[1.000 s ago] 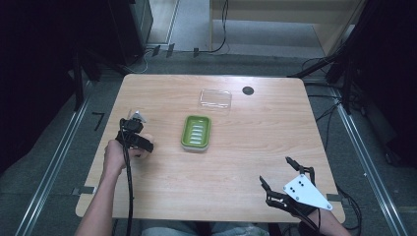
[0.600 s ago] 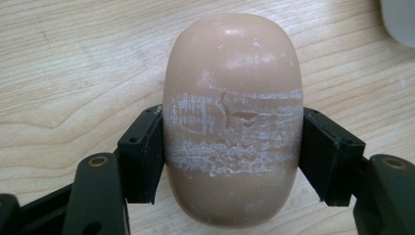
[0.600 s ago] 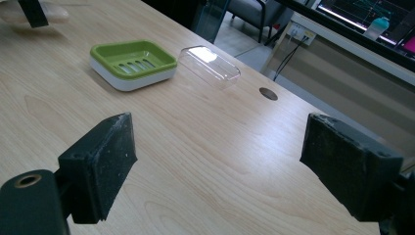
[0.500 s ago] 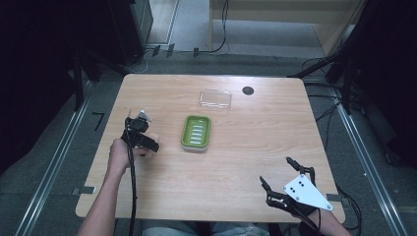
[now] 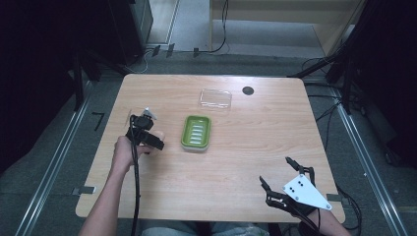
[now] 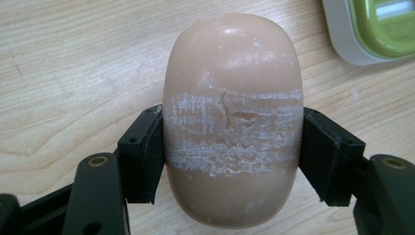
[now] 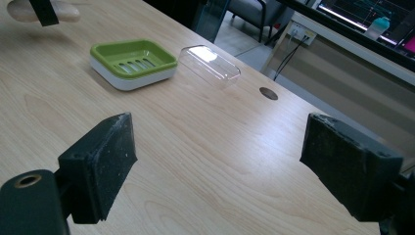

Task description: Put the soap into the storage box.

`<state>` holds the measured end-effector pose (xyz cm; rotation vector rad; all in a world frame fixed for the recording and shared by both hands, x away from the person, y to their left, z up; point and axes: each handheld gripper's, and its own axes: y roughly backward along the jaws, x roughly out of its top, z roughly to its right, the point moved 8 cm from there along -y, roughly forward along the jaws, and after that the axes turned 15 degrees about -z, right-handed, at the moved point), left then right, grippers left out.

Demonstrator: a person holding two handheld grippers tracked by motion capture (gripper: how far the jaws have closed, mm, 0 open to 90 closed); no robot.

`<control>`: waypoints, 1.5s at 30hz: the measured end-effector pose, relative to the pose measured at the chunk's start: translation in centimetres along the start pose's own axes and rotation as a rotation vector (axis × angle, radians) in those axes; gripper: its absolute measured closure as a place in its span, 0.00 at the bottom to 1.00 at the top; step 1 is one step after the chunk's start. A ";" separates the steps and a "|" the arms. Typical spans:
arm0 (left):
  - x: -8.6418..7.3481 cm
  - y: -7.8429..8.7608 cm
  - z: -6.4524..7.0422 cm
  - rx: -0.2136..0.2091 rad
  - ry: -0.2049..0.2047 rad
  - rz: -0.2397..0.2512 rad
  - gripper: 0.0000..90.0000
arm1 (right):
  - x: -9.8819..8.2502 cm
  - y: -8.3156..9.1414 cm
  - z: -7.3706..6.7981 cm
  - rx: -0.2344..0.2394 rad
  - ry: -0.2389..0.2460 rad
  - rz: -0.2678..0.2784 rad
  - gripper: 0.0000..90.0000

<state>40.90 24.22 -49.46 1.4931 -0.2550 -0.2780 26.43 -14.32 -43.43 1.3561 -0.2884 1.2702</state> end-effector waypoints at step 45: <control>3.7 0.9 2.3 -0.012 -0.085 0.029 0.37 | -0.5 0.0 0.6 0.007 -0.048 -0.026 0.15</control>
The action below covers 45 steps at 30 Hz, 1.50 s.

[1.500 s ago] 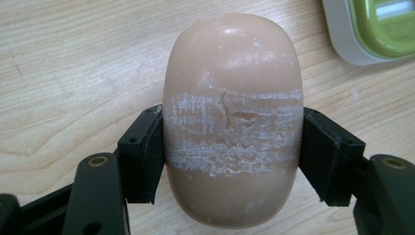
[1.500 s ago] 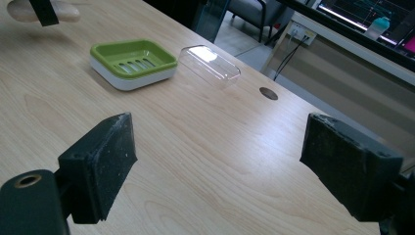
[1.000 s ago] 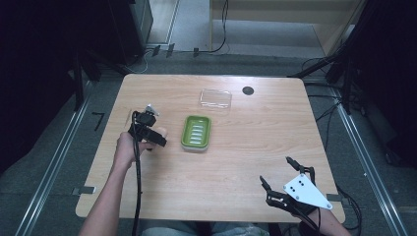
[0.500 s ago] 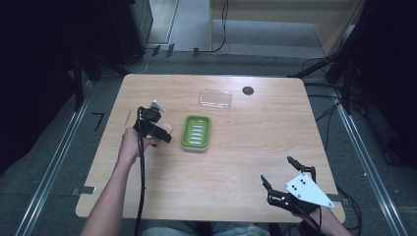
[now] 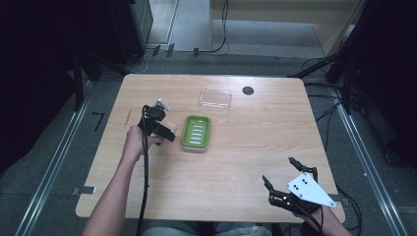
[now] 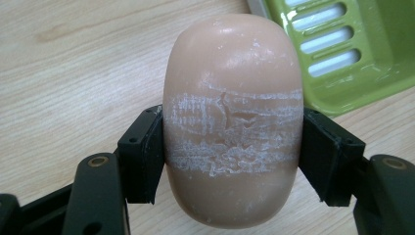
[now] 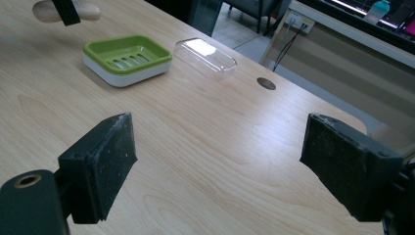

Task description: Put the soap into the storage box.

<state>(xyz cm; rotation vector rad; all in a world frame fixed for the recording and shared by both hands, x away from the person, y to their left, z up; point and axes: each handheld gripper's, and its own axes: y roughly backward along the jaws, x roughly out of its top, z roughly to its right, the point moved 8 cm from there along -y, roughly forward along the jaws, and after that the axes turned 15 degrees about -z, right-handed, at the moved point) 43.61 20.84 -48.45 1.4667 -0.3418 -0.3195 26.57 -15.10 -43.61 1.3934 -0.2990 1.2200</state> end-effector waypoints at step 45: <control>4.7 0.3 4.8 -0.023 0.013 0.083 0.37 | -2.3 1.9 1.7 -0.067 -0.055 -0.036 0.15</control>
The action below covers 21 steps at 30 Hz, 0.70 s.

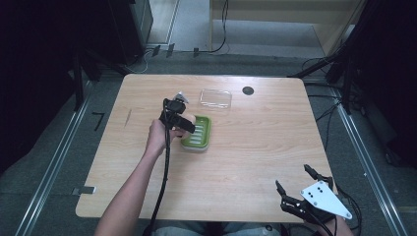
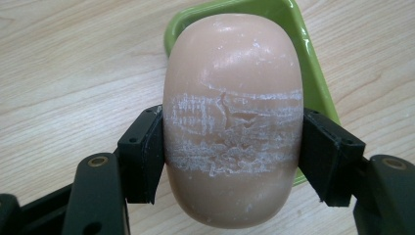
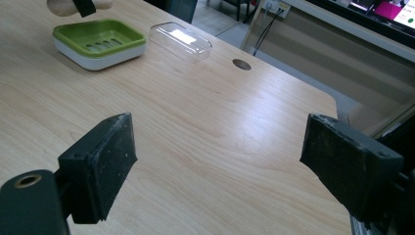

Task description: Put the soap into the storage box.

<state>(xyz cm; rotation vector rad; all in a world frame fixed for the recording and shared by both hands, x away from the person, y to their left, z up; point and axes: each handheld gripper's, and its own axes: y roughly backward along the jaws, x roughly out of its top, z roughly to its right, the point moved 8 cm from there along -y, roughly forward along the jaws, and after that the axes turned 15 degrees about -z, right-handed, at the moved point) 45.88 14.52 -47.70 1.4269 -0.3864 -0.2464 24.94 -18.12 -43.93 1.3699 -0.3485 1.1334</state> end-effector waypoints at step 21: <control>1.1 -0.8 1.4 0.024 -0.002 0.014 0.37 | 0.0 0.0 -0.1 -0.001 0.003 -0.004 0.14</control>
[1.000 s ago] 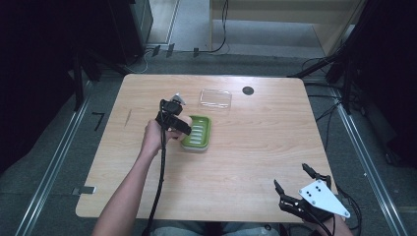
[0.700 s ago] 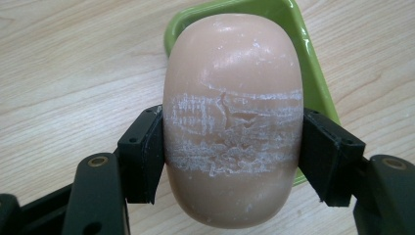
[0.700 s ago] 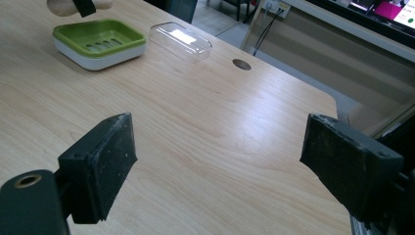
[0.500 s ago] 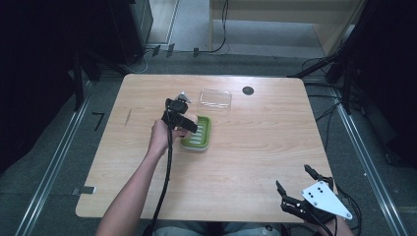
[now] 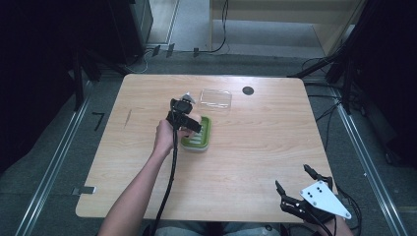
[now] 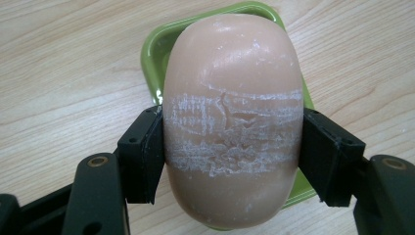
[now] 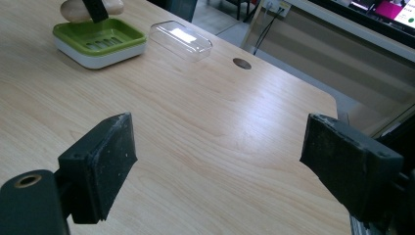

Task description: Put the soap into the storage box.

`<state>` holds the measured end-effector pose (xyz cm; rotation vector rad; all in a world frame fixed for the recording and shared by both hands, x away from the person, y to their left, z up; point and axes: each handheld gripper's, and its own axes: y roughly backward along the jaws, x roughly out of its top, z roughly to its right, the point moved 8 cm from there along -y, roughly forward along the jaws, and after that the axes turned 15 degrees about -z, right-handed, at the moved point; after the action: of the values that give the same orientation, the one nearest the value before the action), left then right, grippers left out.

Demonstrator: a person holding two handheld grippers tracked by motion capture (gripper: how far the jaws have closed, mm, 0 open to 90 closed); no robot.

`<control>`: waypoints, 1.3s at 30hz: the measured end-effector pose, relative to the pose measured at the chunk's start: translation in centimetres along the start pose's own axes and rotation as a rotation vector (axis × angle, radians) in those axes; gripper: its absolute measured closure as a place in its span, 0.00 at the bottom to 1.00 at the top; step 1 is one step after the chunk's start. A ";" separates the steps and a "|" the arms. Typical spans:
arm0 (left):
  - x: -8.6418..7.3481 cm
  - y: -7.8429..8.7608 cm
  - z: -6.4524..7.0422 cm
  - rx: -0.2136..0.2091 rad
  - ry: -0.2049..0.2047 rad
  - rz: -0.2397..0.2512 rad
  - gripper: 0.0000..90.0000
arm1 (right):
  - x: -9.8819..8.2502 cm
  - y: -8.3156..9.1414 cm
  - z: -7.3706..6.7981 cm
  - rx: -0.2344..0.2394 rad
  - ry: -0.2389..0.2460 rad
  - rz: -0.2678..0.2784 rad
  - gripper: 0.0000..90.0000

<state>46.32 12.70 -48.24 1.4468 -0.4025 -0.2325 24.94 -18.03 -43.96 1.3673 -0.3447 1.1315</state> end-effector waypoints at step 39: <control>1.1 -3.4 1.3 0.047 0.020 -0.021 0.37 | -0.1 -0.1 0.2 0.001 -0.005 0.001 0.15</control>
<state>47.04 10.67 -51.37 1.4986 -0.3782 -0.2265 25.01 -18.22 -44.00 1.3713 -0.3487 1.1299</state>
